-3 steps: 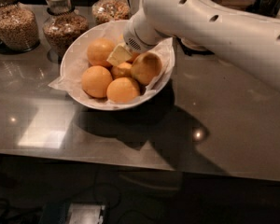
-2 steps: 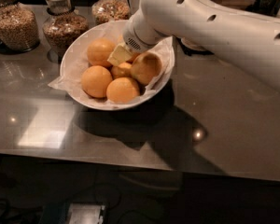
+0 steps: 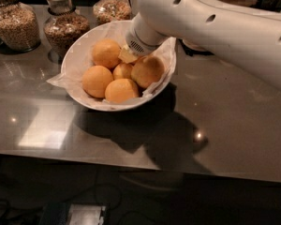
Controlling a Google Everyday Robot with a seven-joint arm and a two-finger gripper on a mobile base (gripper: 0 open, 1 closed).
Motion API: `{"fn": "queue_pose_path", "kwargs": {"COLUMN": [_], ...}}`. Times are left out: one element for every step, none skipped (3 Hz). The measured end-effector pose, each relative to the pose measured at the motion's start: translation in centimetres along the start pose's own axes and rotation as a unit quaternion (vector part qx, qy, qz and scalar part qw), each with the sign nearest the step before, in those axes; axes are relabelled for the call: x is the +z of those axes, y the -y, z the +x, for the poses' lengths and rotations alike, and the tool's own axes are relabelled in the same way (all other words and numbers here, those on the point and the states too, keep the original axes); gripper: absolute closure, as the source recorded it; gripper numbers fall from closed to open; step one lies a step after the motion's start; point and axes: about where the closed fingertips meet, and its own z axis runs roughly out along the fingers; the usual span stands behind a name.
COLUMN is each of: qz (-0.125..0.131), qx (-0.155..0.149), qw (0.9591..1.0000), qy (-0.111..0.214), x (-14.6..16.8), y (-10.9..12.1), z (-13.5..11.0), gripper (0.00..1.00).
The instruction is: Pick orange from white bowl
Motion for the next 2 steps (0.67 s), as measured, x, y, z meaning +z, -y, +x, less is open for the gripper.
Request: {"fn": "queue_pose_path", "kwargs": {"qz": [0.000,0.000], "qx": [-0.003,-0.003], "qw": [0.9993,0.9993], "qy": [-0.037,-0.037], "x": [0.68,0.47], "y": [0.35,0.36], "z": [0.82,0.47], "gripper": [1.00,1.00]}}
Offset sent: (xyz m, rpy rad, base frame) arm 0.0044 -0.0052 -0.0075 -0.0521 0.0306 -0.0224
